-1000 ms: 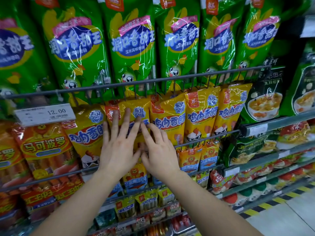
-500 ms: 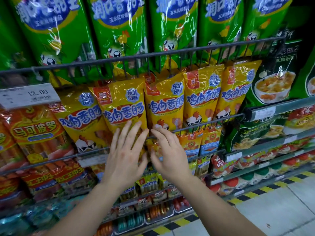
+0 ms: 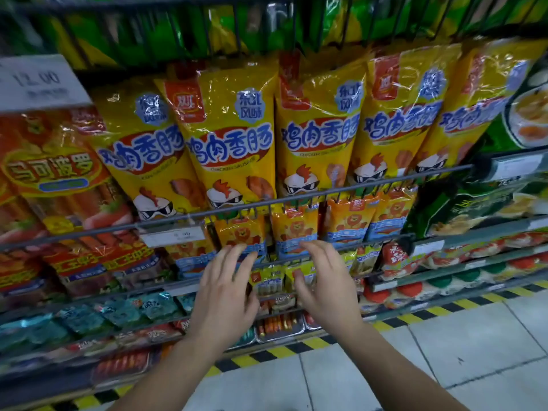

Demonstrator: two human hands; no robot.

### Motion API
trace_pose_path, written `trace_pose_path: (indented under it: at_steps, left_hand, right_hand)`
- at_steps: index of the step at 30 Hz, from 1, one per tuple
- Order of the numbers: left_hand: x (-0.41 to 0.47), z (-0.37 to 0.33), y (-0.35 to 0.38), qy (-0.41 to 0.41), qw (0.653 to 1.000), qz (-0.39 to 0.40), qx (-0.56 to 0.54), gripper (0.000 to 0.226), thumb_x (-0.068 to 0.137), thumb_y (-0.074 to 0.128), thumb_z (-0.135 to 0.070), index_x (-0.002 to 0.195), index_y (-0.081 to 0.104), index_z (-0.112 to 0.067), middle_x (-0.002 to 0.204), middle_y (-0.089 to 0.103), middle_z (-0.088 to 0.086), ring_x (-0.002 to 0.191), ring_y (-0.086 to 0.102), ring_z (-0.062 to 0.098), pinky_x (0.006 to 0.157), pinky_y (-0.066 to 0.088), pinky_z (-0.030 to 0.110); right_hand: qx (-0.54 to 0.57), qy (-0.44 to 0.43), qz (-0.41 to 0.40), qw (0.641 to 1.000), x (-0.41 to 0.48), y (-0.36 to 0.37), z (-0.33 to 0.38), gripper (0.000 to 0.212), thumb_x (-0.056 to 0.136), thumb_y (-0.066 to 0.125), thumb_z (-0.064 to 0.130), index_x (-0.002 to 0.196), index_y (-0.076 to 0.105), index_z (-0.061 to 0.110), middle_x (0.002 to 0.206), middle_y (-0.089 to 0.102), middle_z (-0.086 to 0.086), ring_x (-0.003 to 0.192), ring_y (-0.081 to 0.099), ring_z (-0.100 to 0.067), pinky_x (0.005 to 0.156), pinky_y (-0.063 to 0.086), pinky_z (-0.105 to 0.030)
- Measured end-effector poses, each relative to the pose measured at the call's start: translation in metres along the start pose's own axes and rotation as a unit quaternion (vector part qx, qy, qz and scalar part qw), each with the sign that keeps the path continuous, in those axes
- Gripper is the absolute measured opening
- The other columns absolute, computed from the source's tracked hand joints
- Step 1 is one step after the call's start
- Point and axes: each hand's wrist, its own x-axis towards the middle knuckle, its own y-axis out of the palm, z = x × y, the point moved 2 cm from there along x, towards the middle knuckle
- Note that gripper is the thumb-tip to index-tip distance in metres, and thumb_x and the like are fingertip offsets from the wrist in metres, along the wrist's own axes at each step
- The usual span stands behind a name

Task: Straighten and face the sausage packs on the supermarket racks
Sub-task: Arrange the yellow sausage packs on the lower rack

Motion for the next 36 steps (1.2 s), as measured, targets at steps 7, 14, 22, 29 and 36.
trace_pose_path:
  at_steps: [7,14,22,29,36]
  left_hand:
    - [0.002,0.005,0.024,-0.074,0.986,0.072,-0.13,0.067,0.094,0.054,-0.034,0.152,0.022,-0.025,0.156,0.018,-0.006,0.144,0.024,0.018,0.112,0.034,0.035]
    - [0.04,-0.022,0.051,-0.163,0.928,0.118,-0.313,0.073,0.094,0.061,-0.026,0.154,0.019,-0.028,0.159,0.023,-0.009,0.124,0.05,0.013,0.098,0.042,0.026]
    - [0.086,-0.032,0.091,-0.27,0.855,0.104,-0.432,0.073,0.096,0.056,-0.04,0.156,0.015,-0.027,0.16,0.027,-0.002,0.145,0.031,0.021,0.115,0.033,0.047]
    - [0.1,-0.041,0.099,-0.271,0.821,0.102,-0.491,0.067,0.096,0.06,-0.02,0.153,0.024,-0.026,0.149,0.044,-0.003,0.137,0.042,0.016,0.11,0.035,0.032]
    - [0.108,-0.044,0.088,-0.267,0.813,0.1,-0.508,0.07,0.094,0.061,-0.013,0.154,0.024,-0.022,0.142,0.05,0.001,0.128,0.052,0.015,0.105,0.039,0.029]
  right_hand:
    - [-0.002,0.135,0.055,0.989,0.01,0.02,-0.038,0.059,0.093,0.061,0.032,0.146,0.037,0.018,0.141,0.046,0.0,0.12,0.054,-0.018,0.071,0.049,-0.029]
    - [0.03,0.232,0.119,0.965,0.039,0.044,-0.073,0.061,0.097,0.057,0.041,0.147,0.031,0.016,0.137,0.053,-0.009,0.109,0.06,-0.029,0.073,0.051,-0.037]
    - [0.064,0.266,0.131,0.953,0.054,0.069,-0.087,0.047,0.101,0.05,0.043,0.133,0.039,0.011,0.082,0.054,-0.003,0.059,0.049,-0.013,0.055,0.045,-0.037]
    - [0.1,0.276,0.085,0.952,0.052,0.073,-0.096,0.032,0.101,0.048,0.04,0.116,0.046,0.011,0.072,0.051,0.0,0.061,0.051,-0.021,0.052,0.034,-0.034]
    - [0.115,0.272,0.037,0.955,0.051,0.077,-0.099,0.022,0.102,0.049,0.036,0.102,0.044,0.014,0.066,0.049,-0.002,0.059,0.051,-0.026,0.049,0.029,-0.034]
